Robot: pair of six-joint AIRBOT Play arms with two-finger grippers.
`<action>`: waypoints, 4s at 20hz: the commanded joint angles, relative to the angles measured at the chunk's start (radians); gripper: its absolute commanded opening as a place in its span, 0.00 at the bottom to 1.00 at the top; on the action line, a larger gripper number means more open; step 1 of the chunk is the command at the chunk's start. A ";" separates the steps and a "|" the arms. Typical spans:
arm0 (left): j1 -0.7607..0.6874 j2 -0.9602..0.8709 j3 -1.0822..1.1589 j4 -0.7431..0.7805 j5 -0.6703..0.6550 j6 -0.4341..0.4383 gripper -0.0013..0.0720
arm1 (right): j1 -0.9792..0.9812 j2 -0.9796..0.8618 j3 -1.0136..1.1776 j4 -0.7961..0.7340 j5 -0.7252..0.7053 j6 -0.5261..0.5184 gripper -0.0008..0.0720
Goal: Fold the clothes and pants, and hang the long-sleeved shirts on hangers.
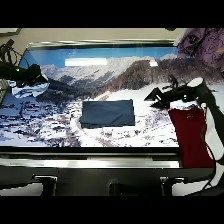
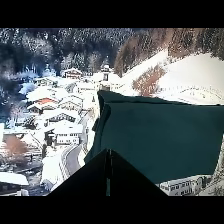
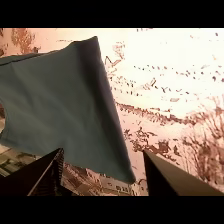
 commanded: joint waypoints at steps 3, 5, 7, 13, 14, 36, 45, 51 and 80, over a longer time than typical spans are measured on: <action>0.001 -0.001 0.000 0.000 -0.002 0.000 0.04 | 0.072 -0.156 -0.047 0.168 -0.062 -0.172 0.75; 0.001 -0.001 0.000 0.000 -0.001 0.000 0.04 | 0.112 -0.180 -0.047 0.168 -0.072 -0.179 0.75; 0.001 -0.001 0.000 0.000 -0.001 0.000 0.04 | 0.144 -0.186 -0.047 0.171 -0.098 -0.182 0.65; 0.001 -0.001 0.000 0.000 -0.001 0.000 0.04 | 0.170 -0.166 -0.046 0.198 -0.099 -0.179 0.04; 0.001 0.000 0.000 0.000 -0.002 0.000 0.04 | 0.169 -0.147 -0.041 0.193 -0.105 -0.174 0.04; 0.001 -0.001 0.000 0.000 -0.002 0.000 0.04 | -0.221 0.021 0.548 -0.278 -0.156 0.508 0.04; 0.001 -0.001 0.000 0.000 -0.028 0.001 0.04 | -0.230 0.156 0.548 -0.660 -0.051 0.782 0.04; 0.001 -0.001 0.000 0.000 -0.036 0.000 0.04 | -0.230 0.193 0.548 -0.832 0.180 0.851 0.04; 0.001 -0.001 0.000 0.000 -0.035 0.000 0.04 | -0.229 0.570 -0.339 -1.116 0.306 0.884 0.04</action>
